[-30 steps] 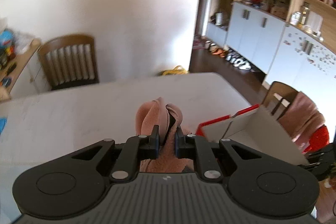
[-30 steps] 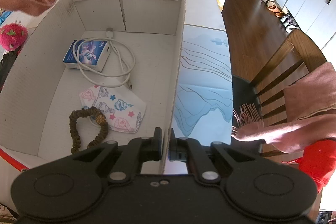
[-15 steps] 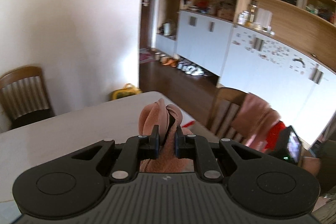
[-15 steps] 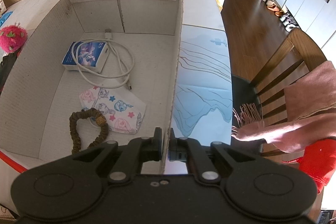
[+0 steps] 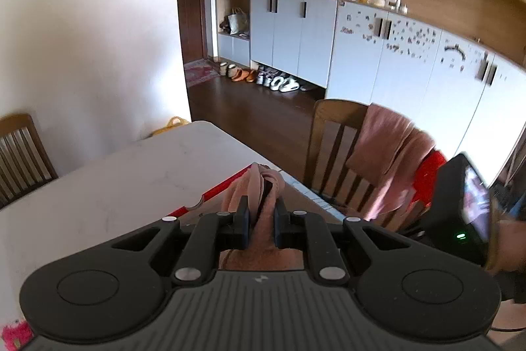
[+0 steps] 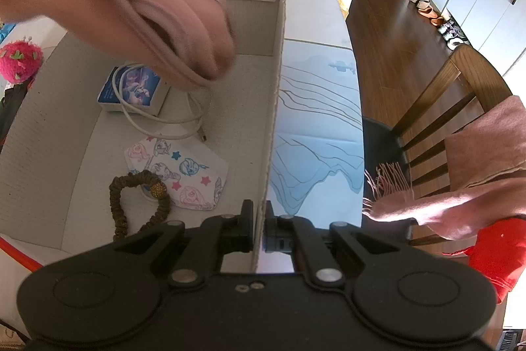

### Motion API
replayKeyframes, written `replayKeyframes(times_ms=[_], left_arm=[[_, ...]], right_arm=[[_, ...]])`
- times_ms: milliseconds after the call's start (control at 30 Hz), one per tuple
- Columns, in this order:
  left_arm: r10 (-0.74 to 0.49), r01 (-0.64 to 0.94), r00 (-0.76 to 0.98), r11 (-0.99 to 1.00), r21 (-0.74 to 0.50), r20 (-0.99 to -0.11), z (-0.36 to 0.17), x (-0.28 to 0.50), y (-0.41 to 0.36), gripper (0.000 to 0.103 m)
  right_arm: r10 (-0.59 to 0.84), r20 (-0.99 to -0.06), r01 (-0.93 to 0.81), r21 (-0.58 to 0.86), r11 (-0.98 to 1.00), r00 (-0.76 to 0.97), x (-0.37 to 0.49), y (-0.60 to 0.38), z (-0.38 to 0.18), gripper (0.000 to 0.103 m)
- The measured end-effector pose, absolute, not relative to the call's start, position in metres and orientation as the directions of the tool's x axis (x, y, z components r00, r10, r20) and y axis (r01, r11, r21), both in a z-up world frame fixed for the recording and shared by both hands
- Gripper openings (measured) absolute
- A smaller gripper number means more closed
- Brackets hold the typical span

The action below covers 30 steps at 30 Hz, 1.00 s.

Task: Organize objects
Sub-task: 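Lift the pink towel and carry it over the box with the left gripper, then open the left gripper to drop the towel into the box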

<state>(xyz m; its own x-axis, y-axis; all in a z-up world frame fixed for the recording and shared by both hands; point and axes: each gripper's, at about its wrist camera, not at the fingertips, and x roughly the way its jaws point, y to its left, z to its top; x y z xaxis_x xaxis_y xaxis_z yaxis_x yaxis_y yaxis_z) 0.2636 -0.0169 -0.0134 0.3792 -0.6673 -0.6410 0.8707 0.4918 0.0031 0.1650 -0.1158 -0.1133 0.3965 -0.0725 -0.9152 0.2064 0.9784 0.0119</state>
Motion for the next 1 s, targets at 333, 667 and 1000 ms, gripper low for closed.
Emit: replayKeyframes(times_ms=[333, 667, 1000], left_arm=[[-0.636, 0.877, 0.317, 0.479, -0.038, -0.704, -0.067, 0.253, -0.034, 0.012], [-0.542, 0.870, 0.133, 0.464, -0.164, -0.830, -0.108, 0.256, -0.026, 0.013], [-0.481, 0.868, 0.053, 0.456, -0.198, -0.875, -0.127, 0.253, -0.026, 0.037]], right_arm=[[-0.068, -0.914, 0.210, 0.019, 0.978, 0.399, 0.165, -0.115, -0.114, 0.004], [-0.068, -0.915, 0.208, 0.018, 0.978, 0.399, 0.164, -0.115, -0.114, 0.004], [-0.067, -0.914, 0.209, 0.020, 0.978, 0.399, 0.164, -0.115, -0.113, 0.004]])
